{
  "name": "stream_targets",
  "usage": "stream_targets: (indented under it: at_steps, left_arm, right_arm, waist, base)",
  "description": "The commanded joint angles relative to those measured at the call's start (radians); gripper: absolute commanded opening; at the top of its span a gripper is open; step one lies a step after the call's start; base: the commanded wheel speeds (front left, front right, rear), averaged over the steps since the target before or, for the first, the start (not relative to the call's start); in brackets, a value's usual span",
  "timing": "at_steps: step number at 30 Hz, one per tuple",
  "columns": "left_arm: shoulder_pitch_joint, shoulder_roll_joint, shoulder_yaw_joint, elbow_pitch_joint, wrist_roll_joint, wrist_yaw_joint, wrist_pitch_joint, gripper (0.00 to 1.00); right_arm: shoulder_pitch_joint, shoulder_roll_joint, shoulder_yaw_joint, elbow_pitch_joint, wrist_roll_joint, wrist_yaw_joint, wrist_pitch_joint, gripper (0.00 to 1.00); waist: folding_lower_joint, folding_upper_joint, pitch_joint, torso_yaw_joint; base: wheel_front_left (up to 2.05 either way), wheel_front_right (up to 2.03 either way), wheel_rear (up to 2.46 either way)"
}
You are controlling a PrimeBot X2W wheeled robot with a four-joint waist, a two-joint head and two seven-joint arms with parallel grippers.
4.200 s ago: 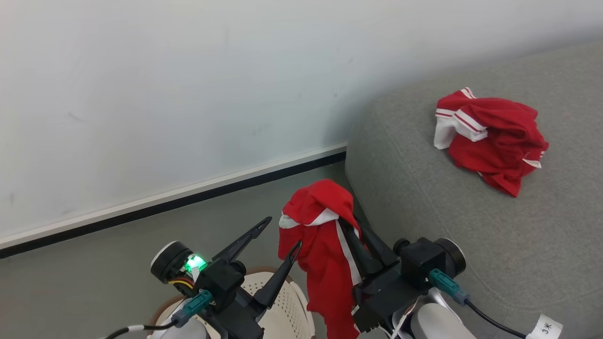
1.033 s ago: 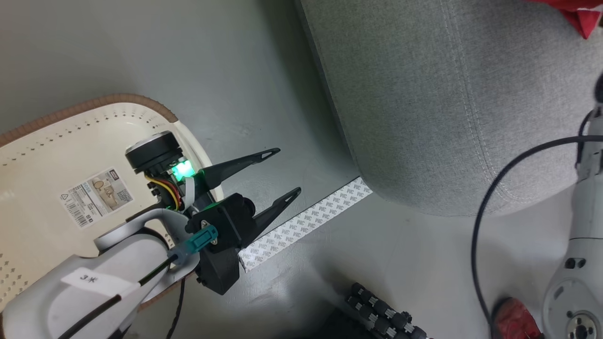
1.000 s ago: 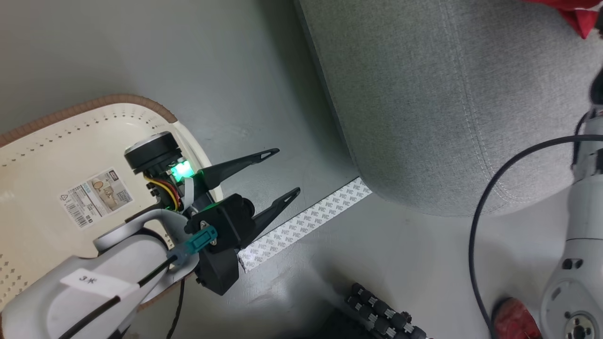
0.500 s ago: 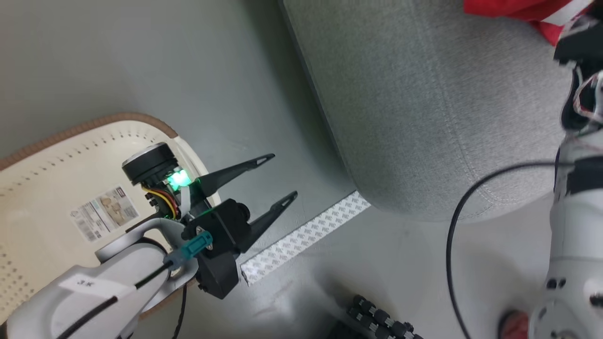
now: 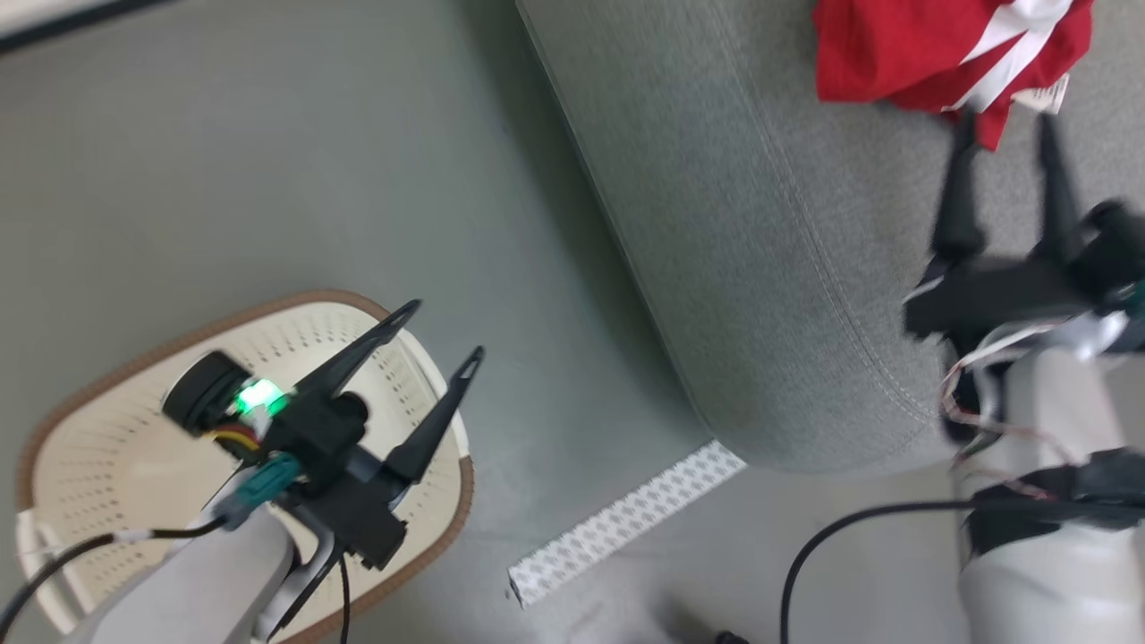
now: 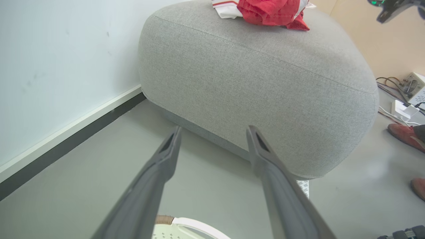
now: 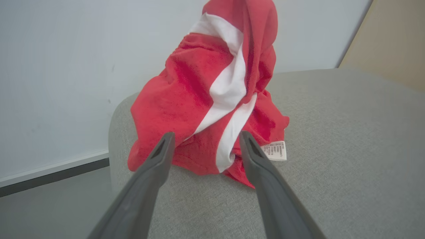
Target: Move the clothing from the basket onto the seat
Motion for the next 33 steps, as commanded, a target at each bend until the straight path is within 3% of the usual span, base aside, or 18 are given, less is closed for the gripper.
stream_targets:
  at_steps: [1,11,21,33]
  left_arm:
    - [0.025,-0.004,0.003,0.011,-0.010,0.003,-0.011,1.00]
    - [0.163,-0.053,0.170,0.096,-0.122,0.059,-0.069,1.00]
    - [0.392,-0.172,0.494,0.057,-0.079,0.045,-0.069,1.00]
    - [0.642,-0.275,0.718,0.034,-0.022,0.021,-0.070,1.00]
  right_arm:
    - [0.023,0.004,0.007,0.011,0.007,-0.001,0.000,1.00]
    - [0.068,0.014,0.209,0.129,0.019,-0.001,0.000,1.00]
    - [0.142,-0.008,0.458,0.132,0.094,-0.001,0.000,1.00]
    - [0.279,-0.023,0.563,0.078,0.155,-0.001,0.000,1.00]
  waist:
    - [0.0002,0.0001,-0.090,0.060]
    - [0.0002,0.0001,-0.241,0.202]
    - [0.0002,0.0001,-0.408,0.346]
    - [0.0002,0.0001,-0.590,0.406]
  base:
    - [0.00,0.00,0.00]
    - [0.00,0.00,0.00]
    - [0.00,0.00,0.00]
    - [0.00,0.00,0.00]
